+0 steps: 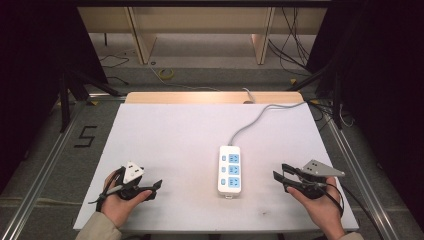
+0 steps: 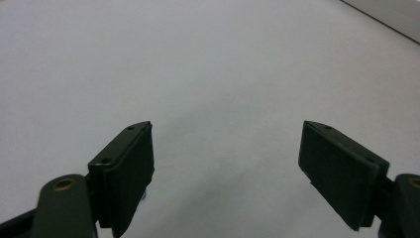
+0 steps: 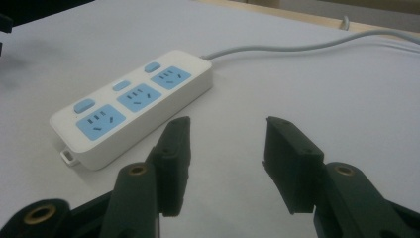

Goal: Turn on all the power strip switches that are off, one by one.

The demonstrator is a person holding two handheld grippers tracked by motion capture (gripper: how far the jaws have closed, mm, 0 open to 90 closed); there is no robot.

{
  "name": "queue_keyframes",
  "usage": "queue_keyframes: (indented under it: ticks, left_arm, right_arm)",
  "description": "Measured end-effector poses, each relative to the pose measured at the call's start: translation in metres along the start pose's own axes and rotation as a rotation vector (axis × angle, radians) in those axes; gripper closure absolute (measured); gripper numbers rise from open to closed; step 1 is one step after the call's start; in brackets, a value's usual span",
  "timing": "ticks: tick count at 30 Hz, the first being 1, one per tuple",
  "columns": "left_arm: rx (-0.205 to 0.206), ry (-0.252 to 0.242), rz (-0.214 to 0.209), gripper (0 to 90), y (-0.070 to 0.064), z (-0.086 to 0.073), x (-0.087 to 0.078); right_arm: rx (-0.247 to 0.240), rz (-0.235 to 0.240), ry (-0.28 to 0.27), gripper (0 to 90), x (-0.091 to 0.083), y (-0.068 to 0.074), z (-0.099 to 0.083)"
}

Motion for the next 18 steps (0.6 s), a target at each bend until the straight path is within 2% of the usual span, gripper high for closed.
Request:
queue_keyframes:
  ticks: [4,9,11,16,18]
  left_arm:
    - [0.0,-0.005,0.004,21.7,0.0,0.0,-0.001]
    - [0.002,0.001,0.001,22.0,-0.001,0.0,0.0]
    - [0.003,0.003,0.001,22.1,-0.001,-0.001,0.001]
    - [0.003,0.007,0.0,22.4,-0.002,0.0,0.002]
    - [0.005,0.006,-0.001,22.5,-0.003,0.0,0.003]
  right_arm:
    - [-0.029,0.006,0.014,56.7,0.002,0.005,0.003]
    - [-0.082,0.015,0.037,79.6,0.004,0.012,0.008]
    - [-0.106,0.002,0.06,89.0,0.005,0.013,0.009]
    - [-0.132,0.017,0.099,90.0,0.012,0.02,0.016]
    - [-0.128,0.023,0.111,90.0,0.017,0.024,0.019]
Point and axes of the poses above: each handheld gripper's, and its own axes: x roughly forward along the jaws, z roughly out of its top, y roughly to its left, the point moved 8 cm from there along x, roughly forward along the jaws, and after that the axes turned 2 degrees about y, right-handed, at the moved point
